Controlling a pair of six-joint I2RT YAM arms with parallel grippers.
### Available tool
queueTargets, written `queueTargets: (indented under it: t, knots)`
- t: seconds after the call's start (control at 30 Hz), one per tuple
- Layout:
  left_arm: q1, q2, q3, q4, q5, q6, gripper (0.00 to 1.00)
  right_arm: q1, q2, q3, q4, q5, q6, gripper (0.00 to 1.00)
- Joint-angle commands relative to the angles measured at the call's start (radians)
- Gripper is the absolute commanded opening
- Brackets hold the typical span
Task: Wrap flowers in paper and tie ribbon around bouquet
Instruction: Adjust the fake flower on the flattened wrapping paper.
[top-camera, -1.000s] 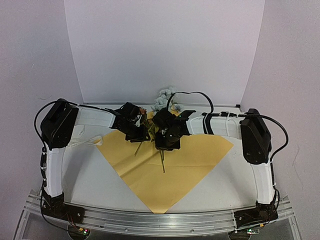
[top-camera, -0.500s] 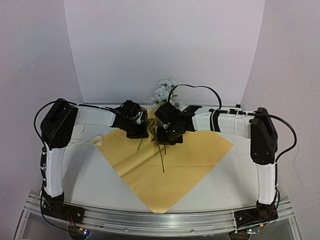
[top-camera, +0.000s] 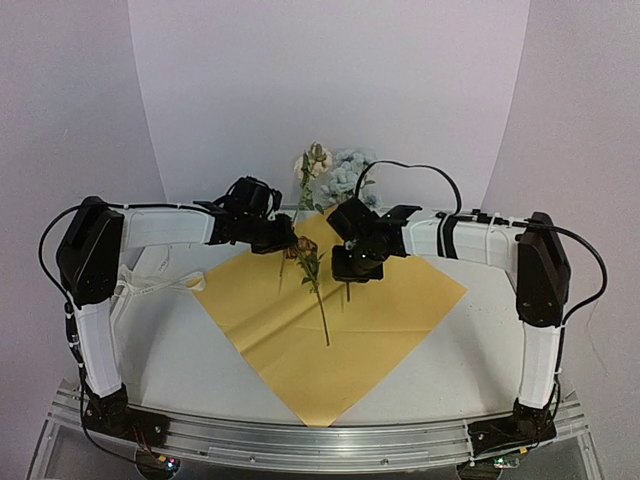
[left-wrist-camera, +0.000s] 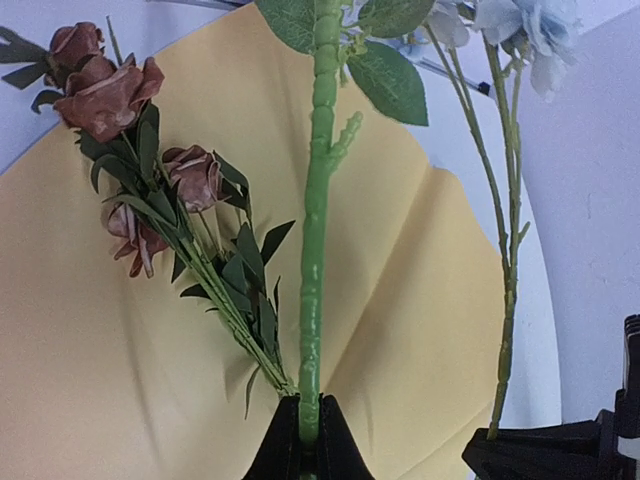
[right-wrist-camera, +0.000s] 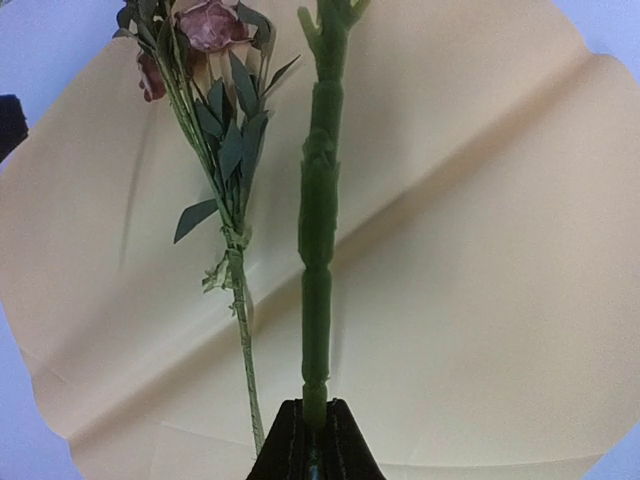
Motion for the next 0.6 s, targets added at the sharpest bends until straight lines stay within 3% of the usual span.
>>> queueTargets:
  t: [0.0, 0.27, 0.57]
  knots:
    - [-0.075, -0.066, -0.036, 0.023, -0.081, -0.114, 0.0, -0.018, -0.087, -0.006, 0.05, 0.045, -0.013, 0.0]
    - [-0.203, -0.009, -0.045, -0.023, -0.148, -0.207, 0.0, -0.04, -0.072, -0.003, 0.07, 0.006, -0.016, 0.0]
    - [-0.275, 0.084, -0.005, -0.082, -0.153, -0.275, 0.0, -0.059, -0.046, -0.013, 0.116, -0.065, 0.008, 0.0]
